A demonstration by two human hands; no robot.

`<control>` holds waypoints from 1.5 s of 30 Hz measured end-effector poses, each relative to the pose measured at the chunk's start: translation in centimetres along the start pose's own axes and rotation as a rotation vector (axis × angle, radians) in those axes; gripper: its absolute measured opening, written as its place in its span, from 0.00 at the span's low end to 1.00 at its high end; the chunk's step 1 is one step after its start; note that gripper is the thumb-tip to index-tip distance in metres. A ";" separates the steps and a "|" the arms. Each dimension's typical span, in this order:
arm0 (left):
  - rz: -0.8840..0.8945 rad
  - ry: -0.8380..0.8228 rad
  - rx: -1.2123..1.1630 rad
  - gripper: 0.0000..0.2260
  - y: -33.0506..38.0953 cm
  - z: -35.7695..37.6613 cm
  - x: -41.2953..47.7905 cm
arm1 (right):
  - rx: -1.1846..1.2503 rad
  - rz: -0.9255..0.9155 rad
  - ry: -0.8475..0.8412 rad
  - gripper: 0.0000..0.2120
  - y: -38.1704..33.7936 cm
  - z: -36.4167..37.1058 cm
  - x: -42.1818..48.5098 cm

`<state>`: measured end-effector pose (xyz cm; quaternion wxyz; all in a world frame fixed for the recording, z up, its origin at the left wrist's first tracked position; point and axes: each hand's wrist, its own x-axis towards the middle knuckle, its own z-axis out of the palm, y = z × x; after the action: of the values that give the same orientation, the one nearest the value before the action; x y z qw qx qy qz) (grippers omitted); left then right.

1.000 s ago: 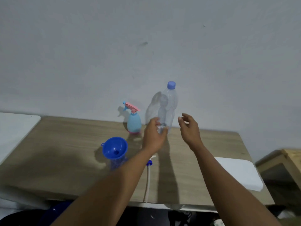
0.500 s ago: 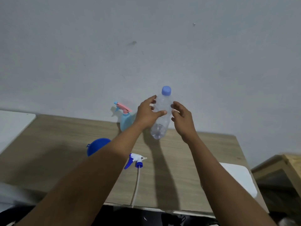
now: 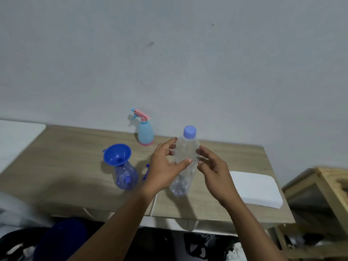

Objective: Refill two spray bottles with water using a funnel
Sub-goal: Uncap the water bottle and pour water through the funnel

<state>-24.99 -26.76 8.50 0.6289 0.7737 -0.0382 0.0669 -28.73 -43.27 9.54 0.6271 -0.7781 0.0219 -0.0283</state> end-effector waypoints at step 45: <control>0.030 -0.008 0.158 0.32 0.8 -0.9 -1.2 | 0.078 -0.222 -0.033 0.12 -4.1 2.9 3.0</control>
<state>-26.36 -26.09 9.27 0.5647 0.8204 -0.0468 0.0760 -25.51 -39.78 13.00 0.6503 -0.7510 -0.0759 -0.0853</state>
